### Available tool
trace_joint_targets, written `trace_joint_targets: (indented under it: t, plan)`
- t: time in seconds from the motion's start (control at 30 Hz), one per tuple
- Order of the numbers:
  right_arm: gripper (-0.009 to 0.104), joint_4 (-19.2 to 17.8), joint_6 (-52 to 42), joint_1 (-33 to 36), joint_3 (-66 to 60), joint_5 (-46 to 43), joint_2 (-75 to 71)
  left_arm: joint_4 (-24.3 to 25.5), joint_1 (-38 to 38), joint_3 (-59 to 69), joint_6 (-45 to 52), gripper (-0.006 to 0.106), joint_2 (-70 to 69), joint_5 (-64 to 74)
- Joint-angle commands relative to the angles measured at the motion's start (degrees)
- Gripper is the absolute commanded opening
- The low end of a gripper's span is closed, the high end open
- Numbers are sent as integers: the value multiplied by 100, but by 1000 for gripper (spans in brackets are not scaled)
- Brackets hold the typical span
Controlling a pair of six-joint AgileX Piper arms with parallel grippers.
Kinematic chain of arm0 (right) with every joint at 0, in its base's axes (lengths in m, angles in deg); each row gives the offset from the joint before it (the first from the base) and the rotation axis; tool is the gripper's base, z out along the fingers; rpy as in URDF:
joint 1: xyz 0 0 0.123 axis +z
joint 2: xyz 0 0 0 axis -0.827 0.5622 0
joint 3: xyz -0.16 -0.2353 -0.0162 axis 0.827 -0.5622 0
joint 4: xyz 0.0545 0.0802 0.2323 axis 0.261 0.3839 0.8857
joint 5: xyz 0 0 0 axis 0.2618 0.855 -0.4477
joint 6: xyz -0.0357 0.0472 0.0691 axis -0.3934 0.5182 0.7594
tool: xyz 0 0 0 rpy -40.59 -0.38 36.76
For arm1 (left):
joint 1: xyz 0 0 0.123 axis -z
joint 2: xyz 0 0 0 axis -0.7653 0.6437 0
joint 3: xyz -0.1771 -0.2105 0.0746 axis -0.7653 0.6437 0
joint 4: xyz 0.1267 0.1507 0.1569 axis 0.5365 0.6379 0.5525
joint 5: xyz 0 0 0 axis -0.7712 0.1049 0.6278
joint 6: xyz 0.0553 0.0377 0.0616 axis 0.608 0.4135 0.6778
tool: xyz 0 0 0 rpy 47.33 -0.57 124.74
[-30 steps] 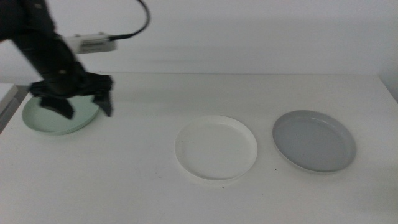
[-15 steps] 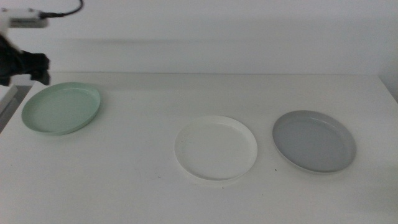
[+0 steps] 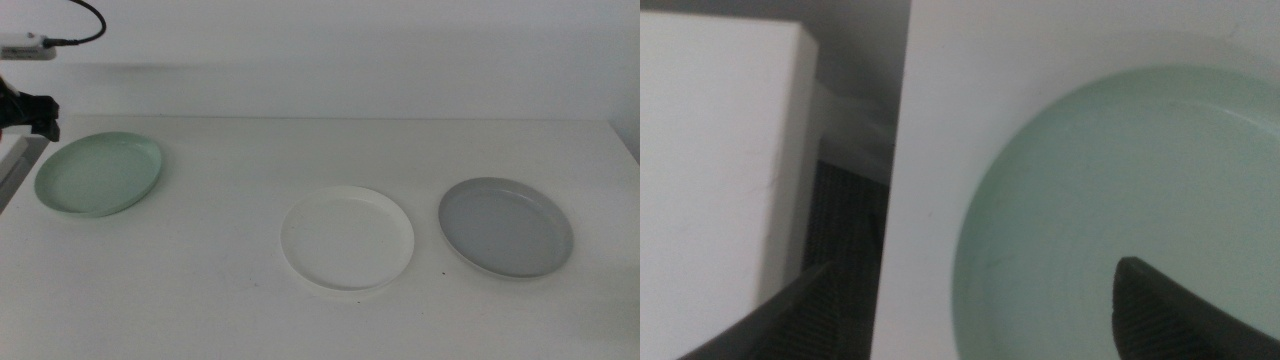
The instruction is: Stack the three bowls on top of each other.
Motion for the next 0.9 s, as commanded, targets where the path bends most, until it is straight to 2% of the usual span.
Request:
trace_joint_targets:
  t: [0.0,0.43,0.53,0.67,0.8,0.87]
  plan:
    - [88,-61,-18,-17,-20,-55,-28,-84,-18,-189,95,94,203,50]
    - [88,-61,-18,-17,-20,-55,-28,-167,-18,-192,147,94,805,6]
    - [88,-61,-18,-17,-20,-55,-28,-168,-18,-192,147,90,882,62]
    - [88,-61,-18,-17,-20,-55,-28,-289,-18,-192,136,77,969,96]
    - [88,-61,-18,-17,-20,-55,-28,-302,-18,-192,136,49,1003,144]
    - [88,-61,-18,-17,-20,-55,-28,-354,-44,-192,120,31,992,194]
